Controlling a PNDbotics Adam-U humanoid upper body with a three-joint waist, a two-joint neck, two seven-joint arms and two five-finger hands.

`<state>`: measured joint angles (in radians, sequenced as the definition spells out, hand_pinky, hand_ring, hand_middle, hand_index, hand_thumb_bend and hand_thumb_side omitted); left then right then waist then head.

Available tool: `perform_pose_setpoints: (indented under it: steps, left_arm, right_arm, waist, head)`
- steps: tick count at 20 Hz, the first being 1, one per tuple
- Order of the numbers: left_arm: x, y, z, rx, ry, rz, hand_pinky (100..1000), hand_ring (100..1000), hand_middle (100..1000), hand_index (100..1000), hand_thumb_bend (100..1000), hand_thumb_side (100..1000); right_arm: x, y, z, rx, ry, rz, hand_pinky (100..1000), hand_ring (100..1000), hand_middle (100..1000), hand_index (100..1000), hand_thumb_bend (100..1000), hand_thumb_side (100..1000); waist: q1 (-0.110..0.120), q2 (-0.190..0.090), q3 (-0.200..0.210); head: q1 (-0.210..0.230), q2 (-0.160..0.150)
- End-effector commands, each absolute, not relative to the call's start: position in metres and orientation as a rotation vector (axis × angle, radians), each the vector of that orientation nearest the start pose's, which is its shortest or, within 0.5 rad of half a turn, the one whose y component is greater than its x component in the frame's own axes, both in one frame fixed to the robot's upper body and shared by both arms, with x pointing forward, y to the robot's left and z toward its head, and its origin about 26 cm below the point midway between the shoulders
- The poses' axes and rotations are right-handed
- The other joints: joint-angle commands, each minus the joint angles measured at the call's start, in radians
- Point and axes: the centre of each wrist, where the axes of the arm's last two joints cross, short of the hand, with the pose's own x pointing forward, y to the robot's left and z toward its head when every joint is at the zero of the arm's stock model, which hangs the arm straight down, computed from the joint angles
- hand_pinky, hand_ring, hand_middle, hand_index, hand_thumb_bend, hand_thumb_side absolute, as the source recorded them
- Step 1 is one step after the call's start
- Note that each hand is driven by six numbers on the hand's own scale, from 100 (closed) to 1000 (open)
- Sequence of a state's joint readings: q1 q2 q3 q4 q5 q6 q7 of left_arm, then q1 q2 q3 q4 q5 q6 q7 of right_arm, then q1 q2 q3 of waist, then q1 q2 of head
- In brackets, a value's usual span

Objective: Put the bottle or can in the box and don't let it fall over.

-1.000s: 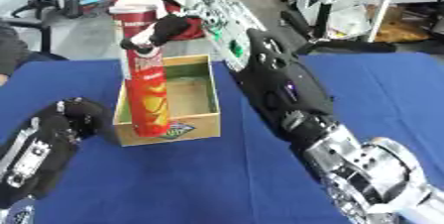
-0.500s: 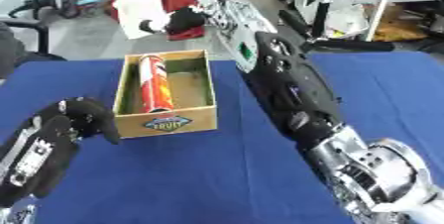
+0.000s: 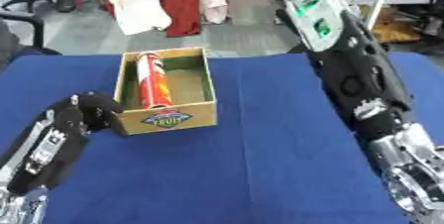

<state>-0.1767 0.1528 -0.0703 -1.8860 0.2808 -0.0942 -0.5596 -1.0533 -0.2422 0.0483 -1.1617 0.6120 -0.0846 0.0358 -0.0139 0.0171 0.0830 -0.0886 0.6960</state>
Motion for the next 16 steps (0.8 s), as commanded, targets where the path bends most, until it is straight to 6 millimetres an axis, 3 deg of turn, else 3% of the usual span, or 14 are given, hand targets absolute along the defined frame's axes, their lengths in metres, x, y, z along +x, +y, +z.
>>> perform_pose_setpoints:
  steps: [1,9,10,14,15,16]
  left_arm:
    - [0.299,0.238,0.128,-0.575,-2.073,-0.658,539,518,615,703,100,654]
    - [0.296,0.249,0.125,-0.513,-2.076,-0.625,538,516,614,702,100,642]
    - [0.296,0.25,0.125,-0.503,-2.078,-0.621,537,516,614,702,100,639]
    - [0.295,0.253,0.123,-0.485,-2.079,-0.615,536,515,614,702,100,649]
    - [0.294,0.252,0.122,-0.488,-2.073,-0.618,536,516,613,702,100,652]
    - [0.294,0.251,0.121,-0.494,-2.068,-0.621,535,516,614,702,100,654]
  right_arm:
    - [0.432,-0.209,0.295,-0.591,-2.329,0.707,738,781,815,999,470,515]
    - [0.343,-0.258,0.185,-0.281,-2.304,0.331,654,681,721,966,344,484]
    - [0.335,-0.26,0.176,-0.261,-2.291,0.299,644,670,709,956,295,486]
    - [0.313,-0.265,0.142,-0.196,-2.213,0.215,621,646,682,940,267,458]
    - [0.307,-0.267,0.132,-0.186,-2.187,0.172,616,641,680,934,217,434]
    - [0.302,-0.269,0.122,-0.178,-2.164,0.126,612,637,673,930,263,442]
  waist:
    - [0.0,-0.018,-0.009]
    - [0.008,-0.033,-0.061]
    - [0.01,-0.034,-0.066]
    - [0.017,-0.037,-0.09]
    - [0.018,-0.036,-0.097]
    - [0.018,-0.036,-0.102]
  head:
    - [0.028,0.015]
    - [0.109,0.043]
    - [0.116,0.047]
    - [0.136,0.054]
    - [0.139,0.052]
    - [0.142,0.051]
